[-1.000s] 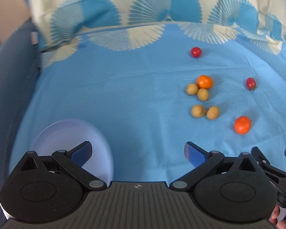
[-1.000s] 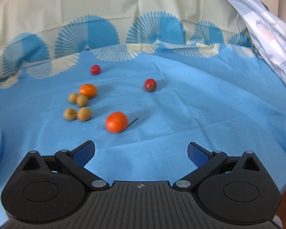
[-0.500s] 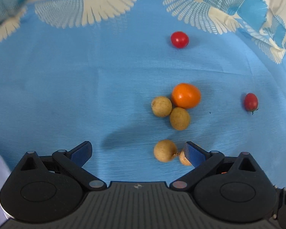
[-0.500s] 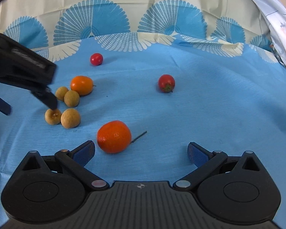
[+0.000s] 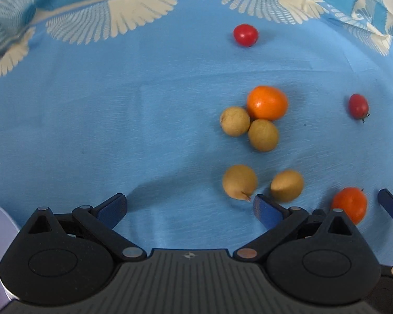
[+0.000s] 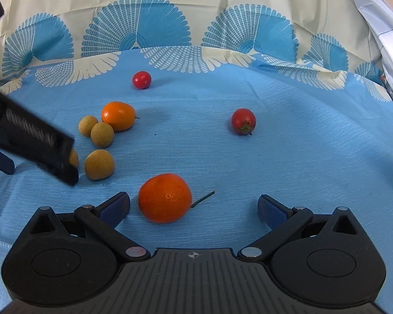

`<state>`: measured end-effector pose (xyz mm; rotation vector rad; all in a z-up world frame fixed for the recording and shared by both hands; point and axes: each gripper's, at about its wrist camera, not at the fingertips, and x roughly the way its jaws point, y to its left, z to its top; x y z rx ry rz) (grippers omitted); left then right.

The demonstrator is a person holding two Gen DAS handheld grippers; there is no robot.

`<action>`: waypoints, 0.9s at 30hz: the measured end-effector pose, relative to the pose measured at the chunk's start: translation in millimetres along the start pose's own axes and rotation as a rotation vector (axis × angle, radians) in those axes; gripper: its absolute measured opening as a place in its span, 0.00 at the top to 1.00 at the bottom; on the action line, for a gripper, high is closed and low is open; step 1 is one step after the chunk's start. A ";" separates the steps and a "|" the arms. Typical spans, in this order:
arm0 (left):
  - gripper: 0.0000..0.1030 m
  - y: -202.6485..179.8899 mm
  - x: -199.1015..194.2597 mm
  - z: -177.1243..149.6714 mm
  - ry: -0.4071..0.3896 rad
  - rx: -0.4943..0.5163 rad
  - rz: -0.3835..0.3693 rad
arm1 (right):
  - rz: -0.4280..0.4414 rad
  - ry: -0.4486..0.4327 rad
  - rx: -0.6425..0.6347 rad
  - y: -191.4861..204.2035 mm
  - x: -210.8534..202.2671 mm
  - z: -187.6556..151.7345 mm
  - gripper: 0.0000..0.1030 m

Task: Organize fruits
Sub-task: 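Move both open tools back toward the remaining fruits, then close the left tool on a tan longan while the right tool grasps an orange tomato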

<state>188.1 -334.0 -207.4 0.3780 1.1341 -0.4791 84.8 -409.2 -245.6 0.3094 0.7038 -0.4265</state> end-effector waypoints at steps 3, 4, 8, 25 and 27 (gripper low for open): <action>0.13 -0.8 -2.2 2.7 -0.012 0.003 -0.022 | 0.003 -0.001 0.004 -0.3 -0.7 0.7 0.01; 0.26 -1.8 -5.5 2.9 -0.029 0.009 -0.025 | 0.004 -0.001 0.006 -0.4 -1.4 0.8 0.03; 0.46 -17.5 -11.2 5.4 -0.095 0.088 0.038 | 0.040 -0.026 -0.011 1.1 -7.8 1.9 0.38; 0.74 -23.6 -56.8 -19.5 -0.124 0.110 0.059 | 0.047 -0.064 0.026 -5.5 -13.4 5.7 0.62; 0.74 -19.5 -76.0 -34.8 -0.134 0.111 0.066 | 0.050 -0.053 0.020 -6.2 -12.5 3.8 0.60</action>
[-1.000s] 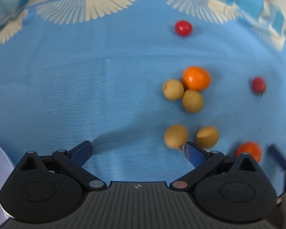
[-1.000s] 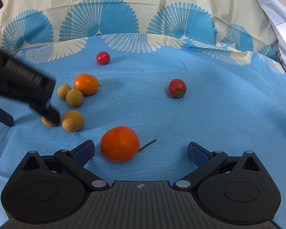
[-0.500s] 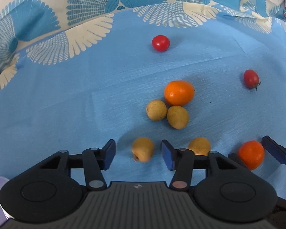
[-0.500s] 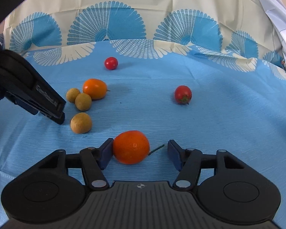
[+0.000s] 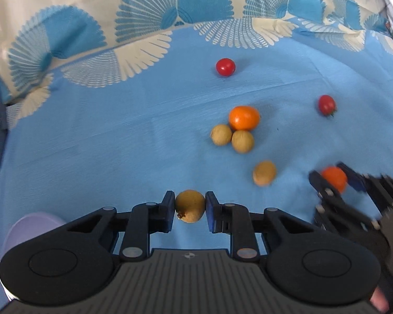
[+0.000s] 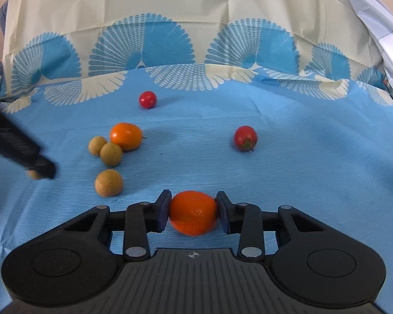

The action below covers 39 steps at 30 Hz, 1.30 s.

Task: Organize fruits
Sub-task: 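Close the left tool on a tan longan while the right tool grasps an orange tomato, then carry the longan and the held orange fruit over the lavender plate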

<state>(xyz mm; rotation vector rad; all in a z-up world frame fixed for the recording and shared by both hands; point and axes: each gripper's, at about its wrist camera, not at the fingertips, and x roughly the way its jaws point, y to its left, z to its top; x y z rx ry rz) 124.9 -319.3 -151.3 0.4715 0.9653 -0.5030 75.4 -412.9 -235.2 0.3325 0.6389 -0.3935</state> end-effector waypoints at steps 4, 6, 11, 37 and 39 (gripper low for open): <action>0.74 22.1 -35.4 -29.7 0.011 -0.033 -0.007 | -0.046 0.011 -0.047 7.7 -1.2 -7.1 0.46; 0.74 32.2 -51.6 -43.0 0.016 -0.047 -0.002 | -0.051 0.006 -0.057 9.3 -0.8 -8.3 0.50; 0.74 57.6 -99.3 -66.4 -0.011 -0.088 0.023 | -0.039 -0.002 -0.057 10.6 -14.0 -6.2 0.64; 0.74 194.9 -246.2 -214.1 -0.084 -0.404 0.148 | 0.334 -0.084 -0.308 158.0 -275.5 -10.8 0.64; 0.74 200.5 -247.5 -217.1 -0.086 -0.422 0.144 | 0.336 -0.084 -0.324 163.2 -278.4 -10.7 0.64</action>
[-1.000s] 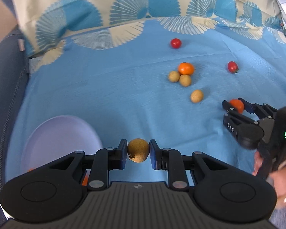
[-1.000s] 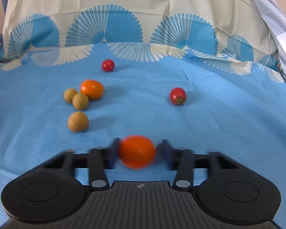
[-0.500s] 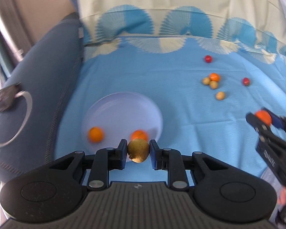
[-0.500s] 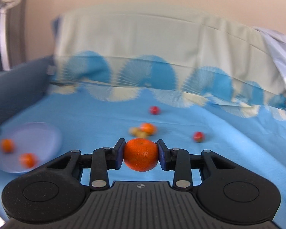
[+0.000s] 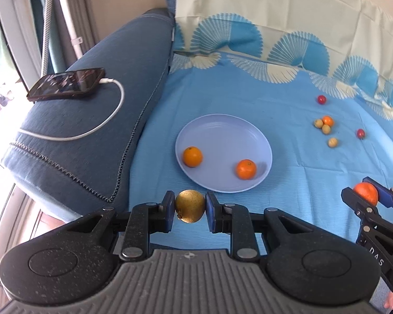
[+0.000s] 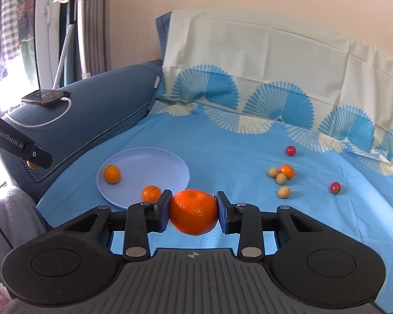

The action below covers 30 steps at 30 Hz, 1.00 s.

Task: Organize fruits
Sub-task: 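Carry the longan and the held orange fruit over the lavender plate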

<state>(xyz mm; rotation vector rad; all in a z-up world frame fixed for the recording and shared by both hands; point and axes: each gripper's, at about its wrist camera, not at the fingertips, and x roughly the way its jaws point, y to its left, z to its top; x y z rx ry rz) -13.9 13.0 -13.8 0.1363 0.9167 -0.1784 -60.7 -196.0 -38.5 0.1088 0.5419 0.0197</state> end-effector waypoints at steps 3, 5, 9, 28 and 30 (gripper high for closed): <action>0.74 5.9 0.0 1.6 -0.005 -0.016 -0.002 | 0.003 -0.001 -0.017 5.2 -1.7 1.8 0.64; 0.74 9.0 0.5 3.4 -0.007 -0.026 -0.005 | 0.004 -0.003 -0.024 7.2 -2.5 3.6 0.64; 0.74 10.4 3.2 7.6 -0.009 -0.037 -0.011 | 0.005 -0.002 -0.033 9.1 -1.0 6.2 0.64; 0.74 -5.7 63.3 54.3 0.023 -0.038 -0.026 | 0.067 0.025 -0.057 24.2 61.9 31.0 0.64; 0.74 -7.1 74.0 60.7 0.031 -0.037 -0.022 | 0.074 0.029 -0.069 27.6 73.1 33.2 0.64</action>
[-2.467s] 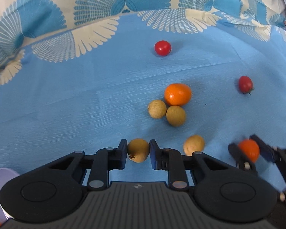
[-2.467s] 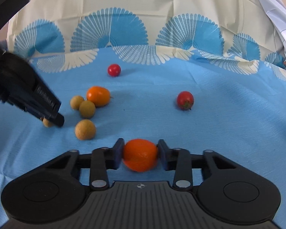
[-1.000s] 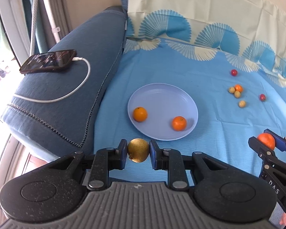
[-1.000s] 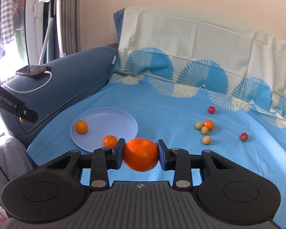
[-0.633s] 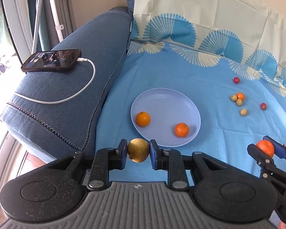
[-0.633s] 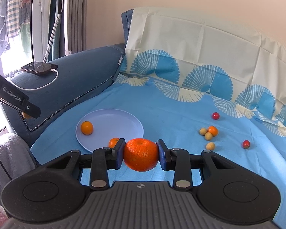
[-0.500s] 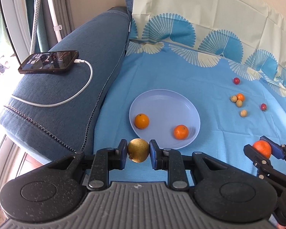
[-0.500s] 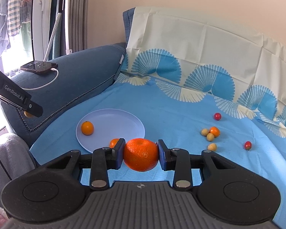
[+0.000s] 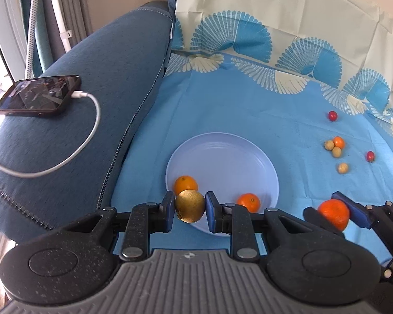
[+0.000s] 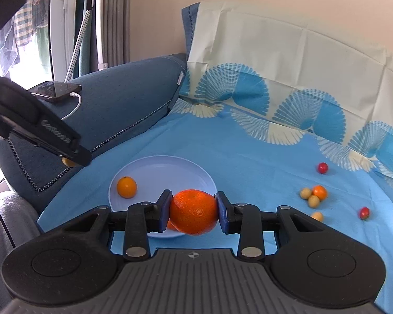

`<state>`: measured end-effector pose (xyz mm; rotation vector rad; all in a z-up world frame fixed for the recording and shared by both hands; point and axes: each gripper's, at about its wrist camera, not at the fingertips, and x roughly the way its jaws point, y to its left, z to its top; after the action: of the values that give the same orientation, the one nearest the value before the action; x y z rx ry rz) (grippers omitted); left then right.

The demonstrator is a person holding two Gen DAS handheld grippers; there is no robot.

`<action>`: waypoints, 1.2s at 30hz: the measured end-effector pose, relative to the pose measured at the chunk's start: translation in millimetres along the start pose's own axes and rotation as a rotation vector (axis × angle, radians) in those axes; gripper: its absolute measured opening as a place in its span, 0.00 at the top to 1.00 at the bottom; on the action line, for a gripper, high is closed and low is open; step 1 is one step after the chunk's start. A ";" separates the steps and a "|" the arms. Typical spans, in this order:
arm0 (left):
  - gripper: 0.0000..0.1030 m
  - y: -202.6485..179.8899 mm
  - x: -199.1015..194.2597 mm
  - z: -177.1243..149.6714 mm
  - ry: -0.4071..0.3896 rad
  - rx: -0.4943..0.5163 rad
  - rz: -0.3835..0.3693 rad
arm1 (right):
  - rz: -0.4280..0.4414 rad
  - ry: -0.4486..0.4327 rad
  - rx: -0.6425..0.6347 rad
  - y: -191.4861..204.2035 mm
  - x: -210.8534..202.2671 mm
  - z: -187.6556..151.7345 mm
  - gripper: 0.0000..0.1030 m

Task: Organize fruits
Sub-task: 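Carry the longan and the held orange fruit over the lavender plate, then lower both fruits onto the plate and open both tools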

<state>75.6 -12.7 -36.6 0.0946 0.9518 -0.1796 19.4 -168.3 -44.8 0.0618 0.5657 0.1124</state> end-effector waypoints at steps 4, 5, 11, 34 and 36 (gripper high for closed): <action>0.74 -1.0 21.1 12.7 0.013 -0.004 0.005 | 0.017 0.015 -0.011 0.9 24.2 5.8 0.64; 0.74 -1.1 26.5 15.8 0.018 -0.006 0.005 | 0.021 0.020 -0.013 1.0 30.0 6.7 0.64; 0.74 -4.0 59.7 32.6 0.039 -0.002 0.024 | 0.041 0.051 -0.048 3.3 64.5 6.7 0.64; 0.00 -16.4 111.5 44.2 0.000 0.095 0.082 | 0.159 0.153 -0.132 3.0 142.2 4.8 0.56; 0.00 -18.2 106.0 42.0 0.019 0.128 0.107 | 0.166 0.146 -0.129 2.9 138.4 6.4 0.41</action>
<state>165.9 -49.0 -99.0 0.2652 0.9512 -0.1406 138.5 -148.5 -112.7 -0.0253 0.6977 0.3167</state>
